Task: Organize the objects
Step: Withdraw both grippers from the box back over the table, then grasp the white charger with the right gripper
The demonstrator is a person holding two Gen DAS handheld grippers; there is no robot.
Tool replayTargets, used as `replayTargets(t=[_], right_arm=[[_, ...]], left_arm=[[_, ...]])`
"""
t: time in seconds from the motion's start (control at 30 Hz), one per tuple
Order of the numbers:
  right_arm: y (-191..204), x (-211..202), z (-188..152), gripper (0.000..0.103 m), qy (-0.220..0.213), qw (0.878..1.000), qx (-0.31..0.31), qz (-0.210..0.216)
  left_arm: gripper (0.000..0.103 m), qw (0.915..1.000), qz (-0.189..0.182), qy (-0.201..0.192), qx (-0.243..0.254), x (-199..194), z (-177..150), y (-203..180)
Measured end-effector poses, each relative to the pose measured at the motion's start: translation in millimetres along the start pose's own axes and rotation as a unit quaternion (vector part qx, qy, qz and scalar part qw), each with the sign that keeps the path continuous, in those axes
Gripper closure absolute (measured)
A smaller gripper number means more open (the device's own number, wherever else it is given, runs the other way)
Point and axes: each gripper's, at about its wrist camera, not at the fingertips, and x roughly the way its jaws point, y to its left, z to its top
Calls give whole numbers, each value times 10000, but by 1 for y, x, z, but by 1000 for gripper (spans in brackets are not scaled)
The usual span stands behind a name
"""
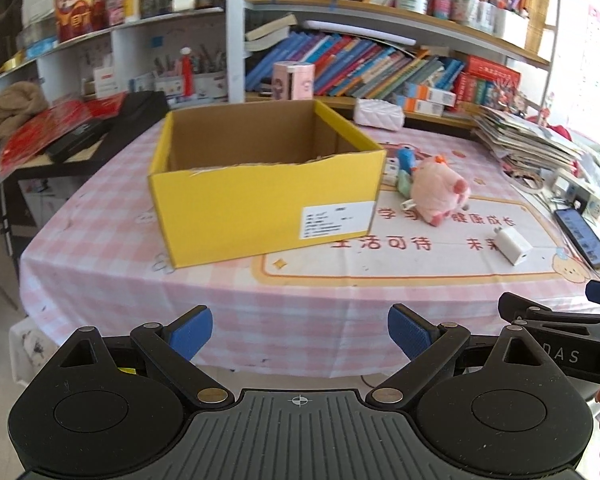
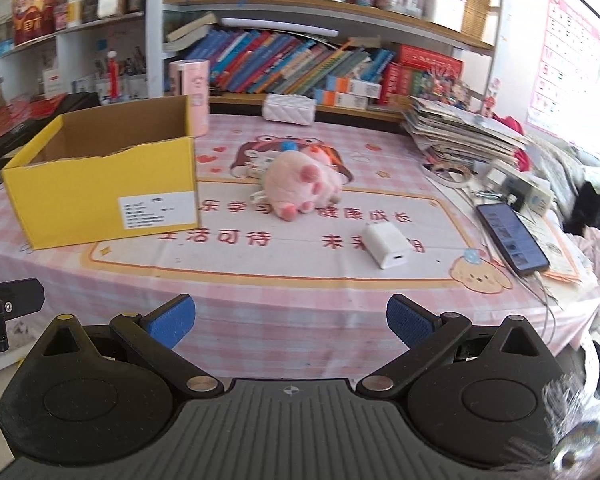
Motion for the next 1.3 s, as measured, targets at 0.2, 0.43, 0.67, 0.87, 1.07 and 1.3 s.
replayTargets(t=[0.2, 0.43, 0.67, 0.87, 1.07, 1.3], right_arm=[[-17, 5, 4, 0, 11, 9998, 87, -151], [-31, 12, 9, 0, 23, 9996, 149, -234], [-41, 18, 12, 0, 63, 9994, 166, -306], [-50, 24, 15, 0, 98, 9991, 186, -377], [-60, 34, 20, 0, 158, 9987, 207, -427], [-74, 54, 28, 0, 258, 9987, 204, -380]], left_arm=[[7, 9998, -151, -22, 143, 8, 8, -18], [7, 9996, -206, -38, 174, 16, 16, -32], [7, 9994, -296, 24, 183, 25, 20, -42], [7, 9991, -367, 64, 195, 34, 25, -51], [7, 9988, -417, 101, 221, 46, 31, -61], [7, 9988, -399, 171, 238, 63, 39, -75]])
